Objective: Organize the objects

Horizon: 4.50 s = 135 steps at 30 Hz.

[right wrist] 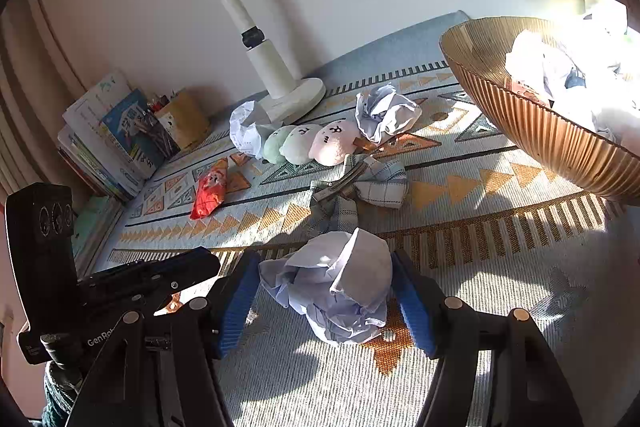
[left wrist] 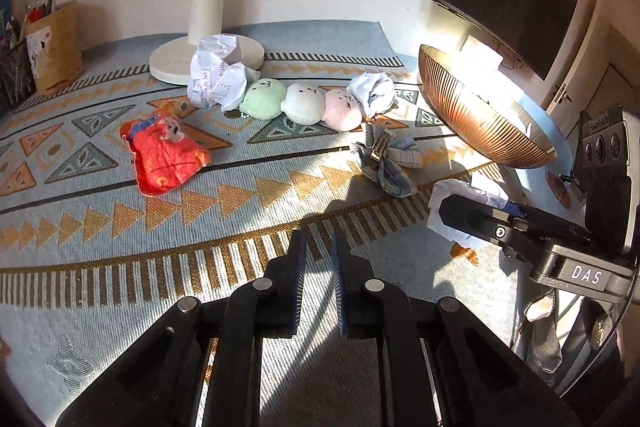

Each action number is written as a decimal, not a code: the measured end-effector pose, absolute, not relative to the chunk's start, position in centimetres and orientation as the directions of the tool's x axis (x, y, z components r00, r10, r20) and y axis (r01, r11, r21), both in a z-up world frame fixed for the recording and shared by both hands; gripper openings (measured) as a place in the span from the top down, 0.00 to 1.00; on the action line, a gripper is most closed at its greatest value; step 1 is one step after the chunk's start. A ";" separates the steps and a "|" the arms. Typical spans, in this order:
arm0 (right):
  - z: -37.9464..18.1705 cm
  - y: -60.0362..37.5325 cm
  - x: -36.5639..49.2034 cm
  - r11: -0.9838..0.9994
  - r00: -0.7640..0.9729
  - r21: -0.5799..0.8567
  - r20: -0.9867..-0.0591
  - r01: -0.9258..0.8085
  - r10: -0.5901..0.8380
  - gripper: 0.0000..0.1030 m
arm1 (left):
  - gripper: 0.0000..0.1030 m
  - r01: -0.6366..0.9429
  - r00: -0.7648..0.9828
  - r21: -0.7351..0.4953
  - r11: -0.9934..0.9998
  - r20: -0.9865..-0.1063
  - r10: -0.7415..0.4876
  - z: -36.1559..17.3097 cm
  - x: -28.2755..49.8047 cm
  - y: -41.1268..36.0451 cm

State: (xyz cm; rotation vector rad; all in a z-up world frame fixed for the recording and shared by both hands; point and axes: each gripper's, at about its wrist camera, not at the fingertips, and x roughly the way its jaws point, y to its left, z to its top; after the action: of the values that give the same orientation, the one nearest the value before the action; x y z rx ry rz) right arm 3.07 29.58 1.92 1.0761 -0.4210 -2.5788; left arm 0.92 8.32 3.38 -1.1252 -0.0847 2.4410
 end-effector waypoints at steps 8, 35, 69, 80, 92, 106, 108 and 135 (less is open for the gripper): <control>2.1 29.1 3.4 -0.919 -0.676 0.353 -0.635 0.174 -0.372 0.33 | 0.73 -0.314 -0.554 -0.297 -0.902 -0.714 0.428 2.9 0.4 7.1; 1.8 31.0 3.2 -0.876 -0.652 0.464 -0.624 0.134 -0.430 0.17 | 0.29 0.000 -0.603 -0.353 -0.936 -0.746 0.282 2.7 -8.3 1.0; 1.3 26.5 3.5 -0.943 -0.623 0.262 -0.709 0.204 -0.332 0.52 | 0.69 -0.210 -0.635 -0.211 -0.955 -0.713 0.297 2.6 1.0 7.0; 0.8 26.6 3.2 -0.934 -0.583 0.289 -0.730 0.211 -0.358 0.35 | 0.68 -0.211 -0.639 -0.191 -0.959 -0.716 0.283 2.5 1.0 7.2; 1.2 26.1 3.9 -0.925 -0.597 0.283 -0.707 0.254 -0.380 0.55 | 0.68 -0.211 -0.635 -0.189 -0.959 -0.720 0.282 2.4 1.0 7.2; 1.3 26.2 4.0 -0.921 -0.598 0.291 -0.700 0.261 -0.391 0.55 | 0.67 -0.210 -0.627 -0.177 -0.961 -0.730 0.272 2.3 0.8 7.3; 1.3 26.2 4.0 -0.919 -0.596 0.292 -0.700 0.263 -0.393 0.55 | 0.67 -0.211 -0.627 -0.177 -0.961 -0.730 0.272 2.3 0.8 7.3; 9.1 36.9 8.6 -0.893 -0.821 0.430 -0.458 0.132 -0.342 0.56 | 0.68 -0.464 -0.549 -0.312 -0.829 -0.634 0.545 8.8 -0.2 13.8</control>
State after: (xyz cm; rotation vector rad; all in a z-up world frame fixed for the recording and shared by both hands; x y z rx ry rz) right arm 8.58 36.87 9.11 0.7900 -0.5620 -2.7197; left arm -0.21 13.79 8.82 -1.0106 -0.1438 2.3463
